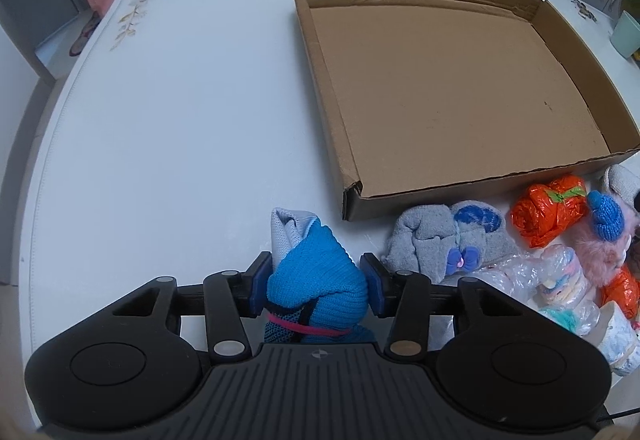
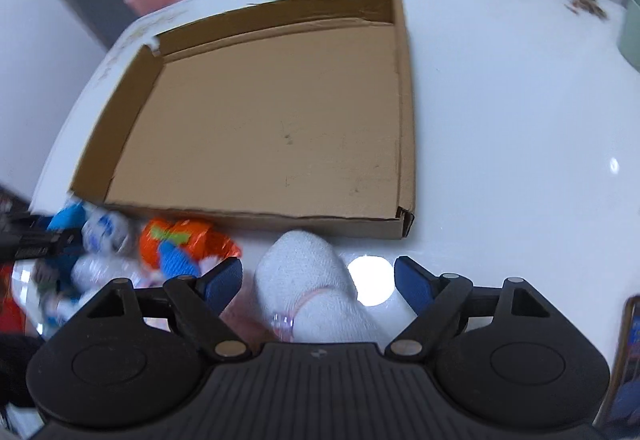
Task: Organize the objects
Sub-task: 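Carry both bundles into the cardboard tray and open both grippers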
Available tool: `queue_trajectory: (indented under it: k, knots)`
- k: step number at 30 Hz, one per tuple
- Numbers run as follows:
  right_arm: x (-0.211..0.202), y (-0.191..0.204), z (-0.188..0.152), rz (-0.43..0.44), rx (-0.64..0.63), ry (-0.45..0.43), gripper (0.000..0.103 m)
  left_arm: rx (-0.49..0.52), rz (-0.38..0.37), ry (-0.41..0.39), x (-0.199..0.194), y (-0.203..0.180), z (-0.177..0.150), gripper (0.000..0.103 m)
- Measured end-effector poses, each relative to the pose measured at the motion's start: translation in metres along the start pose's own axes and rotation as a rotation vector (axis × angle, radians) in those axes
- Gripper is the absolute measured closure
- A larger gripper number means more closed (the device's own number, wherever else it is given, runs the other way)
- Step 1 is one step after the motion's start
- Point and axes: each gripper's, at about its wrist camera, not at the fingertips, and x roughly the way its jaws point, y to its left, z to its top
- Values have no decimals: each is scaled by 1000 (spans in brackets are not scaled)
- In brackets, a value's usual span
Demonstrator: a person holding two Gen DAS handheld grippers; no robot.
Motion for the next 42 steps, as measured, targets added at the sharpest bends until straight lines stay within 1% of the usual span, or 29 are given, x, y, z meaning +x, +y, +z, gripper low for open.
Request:
queue_trajectory:
  k: [3,5,6,7,8,14,16,18,23,26,29,32,33,35,39,42]
  knots:
    - [2,1,-5,22,-99,44,22,13,6,-1,0,-1,-2,49]
    - [10,7,-4,7,-142,71,26,18,8,-2,2,-3,0,49]
    - [15,9,-4,-14,-149,77,36,20,11,-4,1,-3,0,49]
    - [18,9,-6,-13,-148,88,50,29,17,-11,0,-4,0,50]
    - [20,9,-6,-4,-140,88,55,39,25,-20,-1,-6,0,51]
    - [5,9,-8,37,-140,37,69,21,17,-79,-17,-3,6,52]
    - [2,5,-3,39,-142,27,69,10,9,-95,-23,0,8,53]
    - [-10,2,-8,49,-141,8,69,10,9,-108,-30,3,9,53]
    - [-11,2,0,51,-140,-15,69,-32,-4,-119,-38,4,17,52]
    - [-25,3,3,59,-135,-41,69,-58,-37,-143,-53,5,28,52]
    - [-45,7,12,59,-134,-83,69,-68,-71,-176,-70,4,47,52]
    - [-60,12,33,70,-130,-121,69,-78,-107,-210,-82,-1,71,52]
    - [-63,14,40,61,-114,-136,69,-80,-122,-220,-85,-4,79,52]
    - [-66,19,59,72,-106,-160,69,-78,-148,-235,-86,-10,93,52]
    - [-62,35,99,84,-112,-197,69,-102,-180,-261,-74,-19,121,52]
    - [-45,46,121,75,-124,-205,69,-120,-205,-272,-57,-27,143,52]
